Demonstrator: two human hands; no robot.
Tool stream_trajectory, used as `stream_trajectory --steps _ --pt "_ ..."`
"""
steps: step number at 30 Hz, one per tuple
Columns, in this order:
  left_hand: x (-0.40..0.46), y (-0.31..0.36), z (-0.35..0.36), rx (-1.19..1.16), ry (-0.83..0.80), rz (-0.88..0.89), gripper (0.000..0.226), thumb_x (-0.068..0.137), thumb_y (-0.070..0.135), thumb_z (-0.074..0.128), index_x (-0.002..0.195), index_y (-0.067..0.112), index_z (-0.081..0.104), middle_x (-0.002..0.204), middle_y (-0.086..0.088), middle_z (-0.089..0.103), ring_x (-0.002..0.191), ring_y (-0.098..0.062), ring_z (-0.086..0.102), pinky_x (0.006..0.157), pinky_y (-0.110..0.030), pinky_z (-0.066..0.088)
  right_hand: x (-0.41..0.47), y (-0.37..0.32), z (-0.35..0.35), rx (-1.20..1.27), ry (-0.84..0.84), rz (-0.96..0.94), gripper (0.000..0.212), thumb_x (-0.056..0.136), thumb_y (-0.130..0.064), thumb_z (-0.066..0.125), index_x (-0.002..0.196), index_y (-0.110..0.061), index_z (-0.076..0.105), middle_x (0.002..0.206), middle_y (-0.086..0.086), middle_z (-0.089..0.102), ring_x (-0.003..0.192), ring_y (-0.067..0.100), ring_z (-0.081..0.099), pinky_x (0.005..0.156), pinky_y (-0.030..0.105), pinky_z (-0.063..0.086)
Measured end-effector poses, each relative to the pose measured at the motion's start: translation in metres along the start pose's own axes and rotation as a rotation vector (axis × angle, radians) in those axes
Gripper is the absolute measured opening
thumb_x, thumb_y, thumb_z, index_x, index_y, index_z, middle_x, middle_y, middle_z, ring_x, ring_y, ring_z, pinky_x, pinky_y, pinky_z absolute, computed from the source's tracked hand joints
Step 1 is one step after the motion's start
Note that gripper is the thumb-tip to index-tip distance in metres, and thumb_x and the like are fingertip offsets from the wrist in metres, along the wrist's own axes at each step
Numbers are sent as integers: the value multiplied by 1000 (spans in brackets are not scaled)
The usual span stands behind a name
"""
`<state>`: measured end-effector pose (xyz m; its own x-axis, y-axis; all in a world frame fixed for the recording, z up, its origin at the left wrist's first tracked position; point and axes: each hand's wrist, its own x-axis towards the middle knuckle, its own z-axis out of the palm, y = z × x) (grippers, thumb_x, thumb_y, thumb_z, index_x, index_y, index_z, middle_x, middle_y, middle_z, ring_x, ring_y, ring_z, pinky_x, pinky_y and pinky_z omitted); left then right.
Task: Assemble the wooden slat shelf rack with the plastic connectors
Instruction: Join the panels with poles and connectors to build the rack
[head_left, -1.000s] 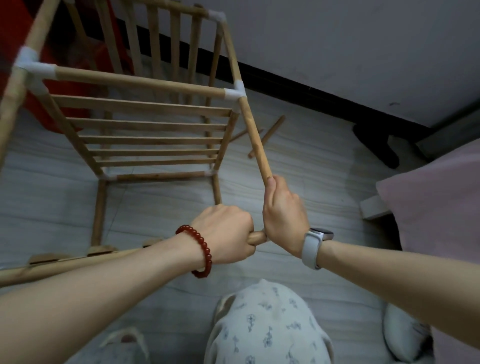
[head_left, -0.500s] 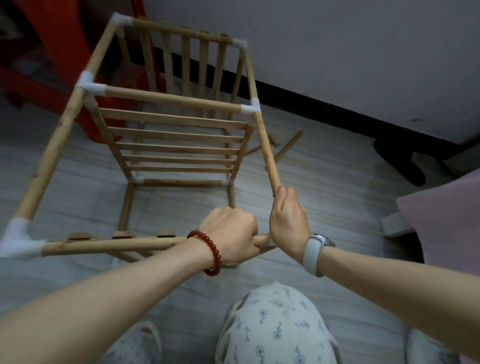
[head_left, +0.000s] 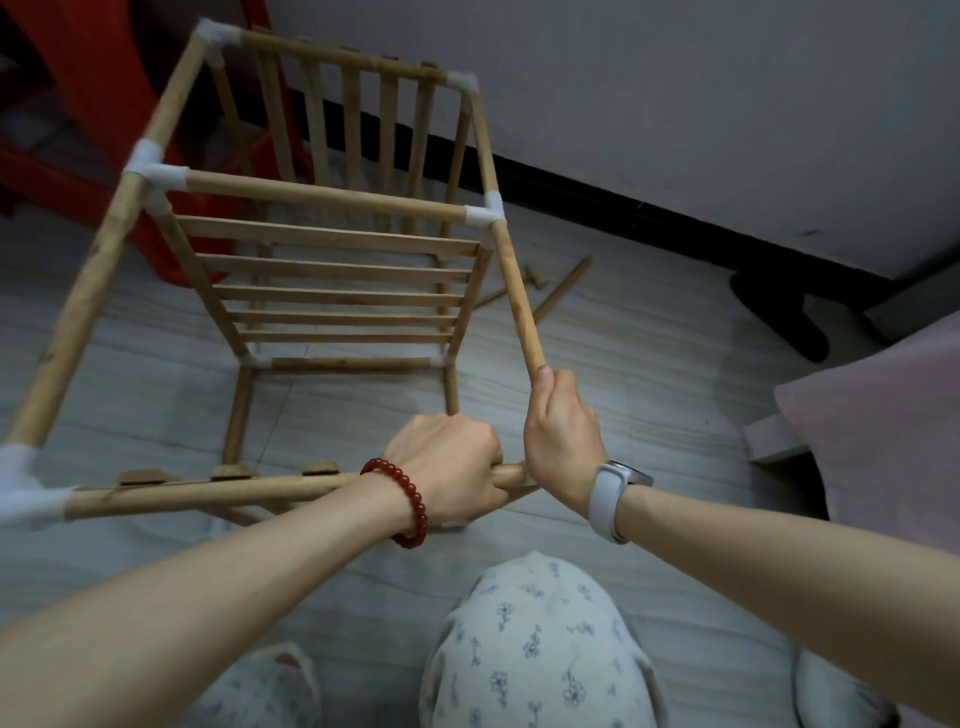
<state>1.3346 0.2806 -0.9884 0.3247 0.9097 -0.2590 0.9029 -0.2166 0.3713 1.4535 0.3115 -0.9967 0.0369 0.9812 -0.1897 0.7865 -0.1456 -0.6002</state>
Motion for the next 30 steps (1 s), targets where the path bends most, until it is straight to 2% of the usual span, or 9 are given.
stream_trajectory --steps 6,9,11,14,18,22,25,28,30 --pt "1 -2 -4 -93 -216 -67 43 81 61 56 71 19 61 69 3 60 73 -18 57 59 -28 40 1 -1 2 111 -32 34 37 102 -35 18 99 -10 45 76 3 48 77 29 49 71 39 38" --pt "1 0 -7 -193 -336 -128 56 88 61 43 96 11 68 94 -5 68 92 -21 61 77 -34 51 -1 0 2 213 -90 54 35 101 -33 21 100 -9 47 78 5 51 76 25 48 71 35 38" --pt "-1 6 -8 -164 -351 -166 54 92 59 36 104 15 65 109 -6 64 111 -24 50 92 -40 40 -1 0 3 298 -135 77 31 101 -32 23 97 -12 46 76 4 50 72 21 46 70 33 37" --pt "-6 13 -2 -95 -315 -190 45 94 58 32 100 23 61 114 -3 60 119 -24 38 98 -47 24 -1 -1 3 343 -186 81 30 101 -32 24 94 -11 44 70 3 47 61 15 43 68 33 36" --pt "-16 9 7 16 -155 -138 44 90 59 39 86 20 59 101 2 60 108 -20 40 90 -39 27 -2 -3 5 345 -193 60 30 102 -33 23 92 -12 42 71 4 48 63 17 43 69 34 38" --pt "-26 2 7 85 65 -2 21 89 45 47 85 25 54 95 6 64 100 -14 52 99 -36 30 -4 -3 8 338 -156 45 30 101 -33 24 96 -12 45 82 4 53 78 22 47 71 30 34" --pt "-30 -9 23 78 418 175 22 76 29 43 71 19 61 61 4 62 62 -18 61 77 -32 52 -9 0 13 320 -113 32 30 101 -34 25 97 -14 47 78 -1 53 85 25 52 74 34 38" --pt "-33 -16 32 86 558 286 23 80 19 45 69 13 64 55 1 54 48 -20 54 46 -26 45 -11 -3 18 306 -103 18 34 101 -36 24 101 -12 48 82 6 56 91 34 55 83 45 43" --pt "-32 -21 26 129 578 343 25 84 15 44 69 11 64 59 -1 54 48 -20 52 39 -27 40 -9 -6 23 319 -90 33 37 100 -38 23 103 -10 48 87 11 57 93 37 55 85 49 43"
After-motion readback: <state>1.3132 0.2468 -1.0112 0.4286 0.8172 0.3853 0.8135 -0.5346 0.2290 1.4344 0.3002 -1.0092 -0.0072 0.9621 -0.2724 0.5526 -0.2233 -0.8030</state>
